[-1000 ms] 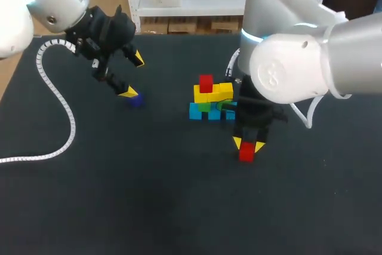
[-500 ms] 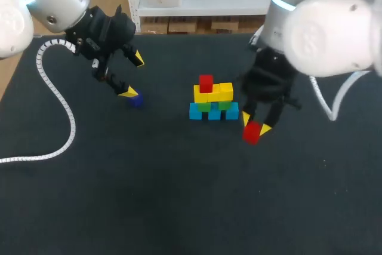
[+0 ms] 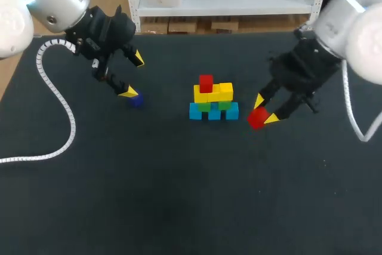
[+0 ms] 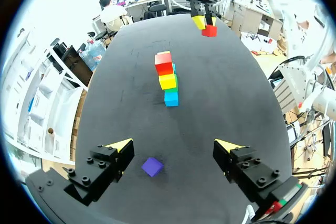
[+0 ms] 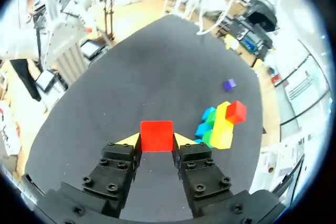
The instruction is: Place the blue cubes, place green cubes on the blue cubes, place the yellow cubes on the green cubes, then place the red cubes on the yellow cubes, and place purple cube on the red cubes.
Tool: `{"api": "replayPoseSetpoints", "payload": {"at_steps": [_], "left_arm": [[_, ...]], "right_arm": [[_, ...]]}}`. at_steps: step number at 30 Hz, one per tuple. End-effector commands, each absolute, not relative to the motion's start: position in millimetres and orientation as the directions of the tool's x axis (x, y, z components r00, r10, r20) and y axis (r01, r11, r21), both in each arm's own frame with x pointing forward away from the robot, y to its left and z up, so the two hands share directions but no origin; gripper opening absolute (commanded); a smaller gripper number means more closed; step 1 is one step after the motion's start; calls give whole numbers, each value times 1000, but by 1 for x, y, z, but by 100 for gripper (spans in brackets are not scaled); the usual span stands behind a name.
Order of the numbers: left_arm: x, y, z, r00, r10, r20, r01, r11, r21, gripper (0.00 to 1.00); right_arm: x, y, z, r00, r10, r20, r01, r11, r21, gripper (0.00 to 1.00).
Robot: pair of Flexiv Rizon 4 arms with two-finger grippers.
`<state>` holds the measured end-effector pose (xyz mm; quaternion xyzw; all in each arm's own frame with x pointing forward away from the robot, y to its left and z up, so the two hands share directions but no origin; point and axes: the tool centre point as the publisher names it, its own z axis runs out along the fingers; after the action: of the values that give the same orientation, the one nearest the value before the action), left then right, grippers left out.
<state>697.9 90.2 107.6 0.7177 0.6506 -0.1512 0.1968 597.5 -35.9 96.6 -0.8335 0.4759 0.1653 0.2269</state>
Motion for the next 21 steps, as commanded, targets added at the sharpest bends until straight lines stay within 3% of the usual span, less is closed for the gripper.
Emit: {"api": "replayPoseSetpoints", "payload": {"at_steps": [1, 10, 21], "left_arm": [[699, 91, 107, 111, 873, -475, 993, -79, 87, 100], [699, 91, 107, 111, 873, -475, 993, -79, 87, 100], [699, 91, 107, 111, 873, -475, 993, -79, 87, 100]], "right_arm": [[595, -44, 93, 482, -662, -574, -876, -349, -333, 0], [595, -44, 93, 482, -662, -574, -876, -349, -333, 0], [632, -35, 113, 225, -907, -355, -967, -164, -192, 0]]}}
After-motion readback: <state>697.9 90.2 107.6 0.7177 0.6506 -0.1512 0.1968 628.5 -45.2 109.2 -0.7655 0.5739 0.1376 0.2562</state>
